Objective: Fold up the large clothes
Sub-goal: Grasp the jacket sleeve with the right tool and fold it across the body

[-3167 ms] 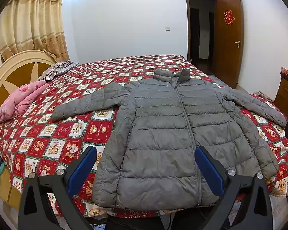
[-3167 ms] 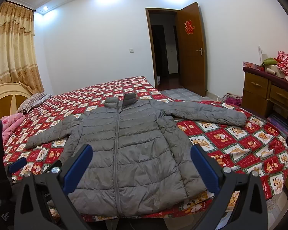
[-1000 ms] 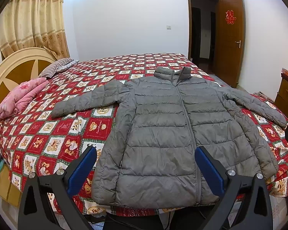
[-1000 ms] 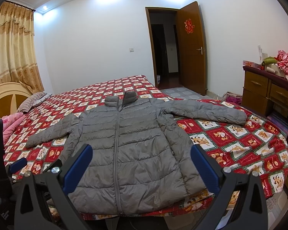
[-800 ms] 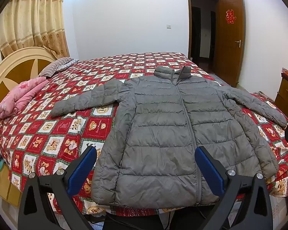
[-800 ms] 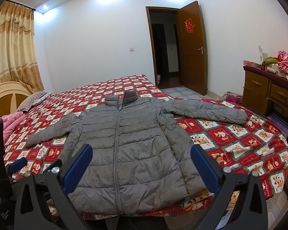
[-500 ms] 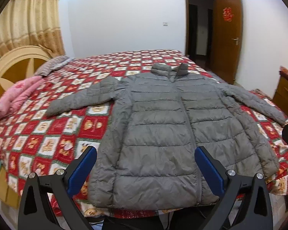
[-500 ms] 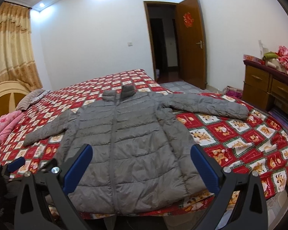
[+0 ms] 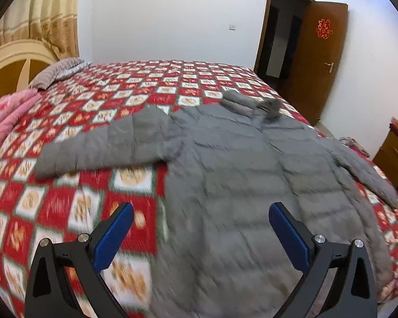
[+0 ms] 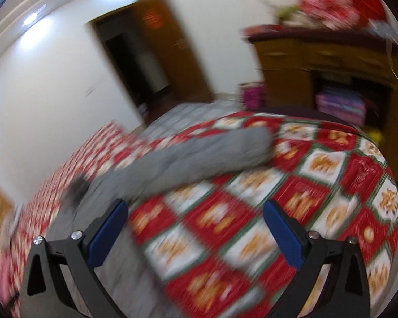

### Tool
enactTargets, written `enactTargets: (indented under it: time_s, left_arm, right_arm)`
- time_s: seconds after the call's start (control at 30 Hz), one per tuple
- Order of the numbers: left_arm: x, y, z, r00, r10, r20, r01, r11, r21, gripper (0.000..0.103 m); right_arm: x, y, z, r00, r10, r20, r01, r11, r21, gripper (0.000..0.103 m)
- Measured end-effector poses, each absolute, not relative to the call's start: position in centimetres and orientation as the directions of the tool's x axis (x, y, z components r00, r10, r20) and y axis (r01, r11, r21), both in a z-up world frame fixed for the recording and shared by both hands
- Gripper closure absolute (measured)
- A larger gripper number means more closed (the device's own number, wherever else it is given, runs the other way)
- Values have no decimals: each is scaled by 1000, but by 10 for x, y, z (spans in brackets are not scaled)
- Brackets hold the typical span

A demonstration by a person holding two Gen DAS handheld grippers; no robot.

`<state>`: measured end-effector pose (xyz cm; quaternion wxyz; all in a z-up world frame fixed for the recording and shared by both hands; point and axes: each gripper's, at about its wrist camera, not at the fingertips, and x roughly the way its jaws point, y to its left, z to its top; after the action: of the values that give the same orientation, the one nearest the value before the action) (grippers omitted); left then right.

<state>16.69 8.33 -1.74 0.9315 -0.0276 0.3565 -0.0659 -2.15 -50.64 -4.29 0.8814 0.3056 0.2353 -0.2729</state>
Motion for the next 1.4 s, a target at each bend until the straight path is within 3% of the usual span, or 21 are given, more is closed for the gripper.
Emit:
enactTargets:
  time_s: [0.27, 0.47, 0.63, 0.73, 0.83, 0.97, 1.07, 1.23, 1.4]
  left_arm:
    - [260, 106, -33, 763, -54, -645, 26, 998, -53, 1]
    - [293, 113, -74, 743, -44, -668, -20, 996, -88, 1]
    - [293, 107, -111, 715, -19, -698, -36, 997, -65, 1]
    - [292, 104, -130, 694, 18, -720, -55, 998, -28, 1]
    - [291, 106, -128, 698, 5, -716, -51, 998, -42, 1]
    - [289, 113, -119, 704, -21, -710, -24, 998, -53, 1]
    - [280, 129, -97, 755, 18, -656, -39, 999, -17, 1]
    - [267, 171, -81, 803, 106, -587, -104, 994, 38, 1]
    - [262, 214, -103, 776, 144, -614, -199, 980, -22, 1]
  right_arm:
    - [33, -641, -122, 627, -307, -716, 774, 355, 525, 19]
    - [66, -644, -139, 563, -372, -738, 821, 349, 451, 26]
    - [90, -642, -138, 466, -419, -779, 855, 441, 275, 75]
    - [94, -643, -135, 443, -419, -793, 850, 477, 223, 85]
    - [99, -633, -111, 438, -459, -773, 839, 517, 168, 89]
    - [116, -593, -48, 524, -528, -668, 763, 640, 93, 89]
    - [136, -542, 4, 607, -528, -593, 662, 749, 11, 90]
    - [173, -442, 60, 733, -427, -530, 470, 881, -60, 90]
    - [212, -330, 69, 800, -277, -532, 238, 961, -143, 90]
